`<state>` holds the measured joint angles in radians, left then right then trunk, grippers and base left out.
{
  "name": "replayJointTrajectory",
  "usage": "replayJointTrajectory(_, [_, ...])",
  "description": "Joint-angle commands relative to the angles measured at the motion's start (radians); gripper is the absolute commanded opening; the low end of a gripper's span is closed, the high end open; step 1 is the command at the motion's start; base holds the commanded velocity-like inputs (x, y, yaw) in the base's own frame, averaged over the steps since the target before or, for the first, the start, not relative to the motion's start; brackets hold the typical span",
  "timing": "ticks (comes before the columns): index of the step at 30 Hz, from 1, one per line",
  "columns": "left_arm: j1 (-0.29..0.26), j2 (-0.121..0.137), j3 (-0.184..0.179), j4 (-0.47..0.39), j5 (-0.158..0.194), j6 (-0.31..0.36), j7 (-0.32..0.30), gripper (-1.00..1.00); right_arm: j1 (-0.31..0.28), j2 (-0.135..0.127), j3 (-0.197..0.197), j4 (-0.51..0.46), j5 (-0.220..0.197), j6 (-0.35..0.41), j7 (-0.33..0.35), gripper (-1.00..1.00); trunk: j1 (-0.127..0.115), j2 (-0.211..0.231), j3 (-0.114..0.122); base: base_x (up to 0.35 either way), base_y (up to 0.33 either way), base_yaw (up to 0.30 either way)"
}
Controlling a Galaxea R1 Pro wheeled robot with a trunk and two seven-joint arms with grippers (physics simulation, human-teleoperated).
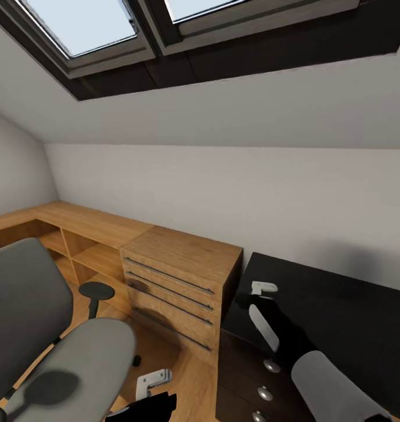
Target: In the bedroom, organize the workspace by keeping the computer under the desk, ensuring the monitor is on the desk, placing the keyboard on the desk next to the monitor, placing the mouse on the desk next to the keyboard, moving the folder from the swivel chair onto the desk next to the mouse, stacking the notebook on top of the folder with the pen on top of the notebook, and positioning the swivel chair next to the desk.
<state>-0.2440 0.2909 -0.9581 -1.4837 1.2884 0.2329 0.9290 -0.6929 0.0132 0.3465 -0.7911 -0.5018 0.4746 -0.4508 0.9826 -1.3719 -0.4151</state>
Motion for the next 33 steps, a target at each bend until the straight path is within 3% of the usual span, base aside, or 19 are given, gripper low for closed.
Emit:
replayJointTrajectory(1, [-0.001,0.001,-0.002,-0.002,0.002,0.003,0.006,1.0,-0.005,0.0,0.004,0.008,-0.006,0.002,-0.009,1.0,0.0,-0.001,-0.001,0.0,0.0,0.0])
replayJointTrajectory(5, [-0.001,0.003,-0.003,-0.021,-0.003,-0.004,0.012,1.0,-0.033,0.0,0.003,0.072,0.001,-0.002,-0.009,1.0,0.0,-0.001,-0.001,0.0,0.0,0.0])
replayJointTrajectory(8, [0.0,0.004,-0.023,-0.062,-0.042,-0.056,0.037,1.0,-0.084,0.001,0.003,0.187,0.005,-0.02,0.003,1.0,0.0,-0.001,-0.001,0.0,0.0,0.0])
replayJointTrajectory(11, [0.0,0.005,-0.085,-0.093,-0.1,-0.151,0.126,1.0,-0.135,0.001,0.003,0.295,0.01,-0.053,0.072,1.0,0.0,-0.001,-0.001,0.0,0.0,0.0])
replayJointTrajectory(12, [0.0,0.005,-0.109,-0.118,-0.118,-0.19,0.2,1.0,-0.152,-0.001,0.003,0.339,0.022,-0.064,0.101,1.0,0.0,-0.001,-0.001,0.0,0.0,0.0])
replayJointTrajectory(25, [0.0,0.005,-0.114,-0.122,-0.123,-0.201,0.22,1.0,-0.158,0.001,0.003,0.356,0.026,-0.057,0.106,1.0,0.0,-0.001,-0.001,0.076,0.0,0.0])
replayJointTrajectory(33, [0.0,0.005,-0.114,-0.12,-0.122,-0.199,0.22,1.0,-0.158,0.002,0.003,0.362,0.026,0.038,0.1,1.0,0.0,-0.001,-0.001,0.202,0.0,0.0])
